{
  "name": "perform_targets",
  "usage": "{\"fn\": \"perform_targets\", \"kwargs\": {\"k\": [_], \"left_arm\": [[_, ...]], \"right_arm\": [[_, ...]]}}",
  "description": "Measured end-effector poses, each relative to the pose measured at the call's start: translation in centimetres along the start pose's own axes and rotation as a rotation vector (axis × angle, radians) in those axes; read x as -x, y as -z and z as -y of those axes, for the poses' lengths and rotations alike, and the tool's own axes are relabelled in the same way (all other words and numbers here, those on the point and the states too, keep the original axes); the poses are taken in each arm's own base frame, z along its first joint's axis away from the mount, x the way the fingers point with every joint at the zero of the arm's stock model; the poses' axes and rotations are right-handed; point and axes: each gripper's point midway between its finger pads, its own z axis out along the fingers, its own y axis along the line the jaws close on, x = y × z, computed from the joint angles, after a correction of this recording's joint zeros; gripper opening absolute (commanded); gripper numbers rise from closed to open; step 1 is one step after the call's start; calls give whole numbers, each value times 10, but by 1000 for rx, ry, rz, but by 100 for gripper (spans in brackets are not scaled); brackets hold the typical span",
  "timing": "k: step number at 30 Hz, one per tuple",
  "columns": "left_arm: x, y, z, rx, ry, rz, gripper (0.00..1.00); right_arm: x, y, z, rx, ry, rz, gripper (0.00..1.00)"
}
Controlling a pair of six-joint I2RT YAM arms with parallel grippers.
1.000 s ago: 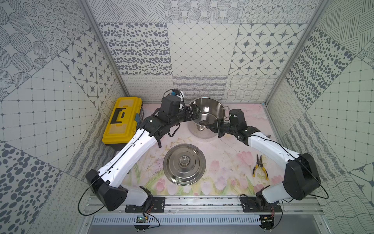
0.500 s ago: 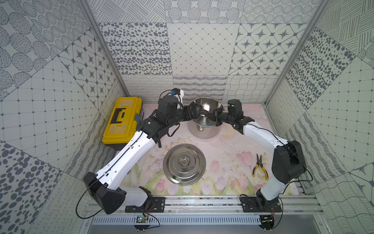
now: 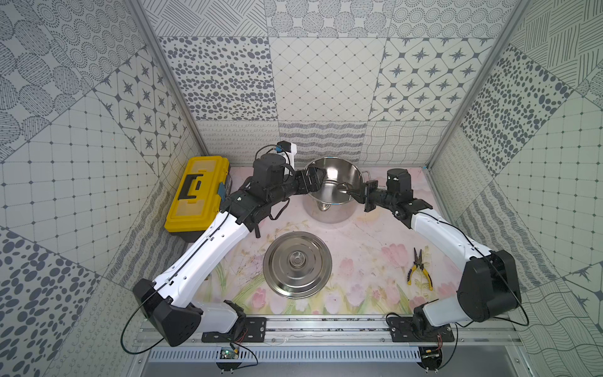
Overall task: Stir the soup with a spoon
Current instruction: Stir the soup in the pan with a stick.
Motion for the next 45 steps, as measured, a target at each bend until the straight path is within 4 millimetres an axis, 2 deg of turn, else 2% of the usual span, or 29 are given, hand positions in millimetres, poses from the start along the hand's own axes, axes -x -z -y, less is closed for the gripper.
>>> {"fn": "perform_targets", "kwargs": {"k": [5, 8, 15, 20, 28, 32, 35, 40, 45], "left_arm": [[-6, -2, 0, -10, -3, -15, 100], [-7, -1, -1, -12, -3, -16, 100], [-8, 0, -1, -16, -3, -17, 100], [-8, 0, 0, -19, -2, -16, 100], [-7, 0, 1, -22, 5, -12, 100], [-7, 0, 1, -22, 12, -12, 100], [-7, 1, 1, -22, 13, -11, 100], [-7, 1, 1, -22, 15, -11, 100], [-6, -1, 1, -24, 15, -9, 100]], "right_arm": [[-19, 16, 14, -15, 11, -20, 0], [-34, 14, 24, -36, 21, -47, 0], [-74, -6, 43, -95, 49, -129, 0], [-80, -33, 35, -103, 54, -149, 0], [-73, -66, -1, -57, 65, -151, 0], [-57, -73, -15, -36, 58, -137, 0], [-35, -72, -22, -21, 43, -106, 0], [1, -58, -33, 11, 16, -47, 0], [18, -37, -24, 13, -4, -13, 0]]}}
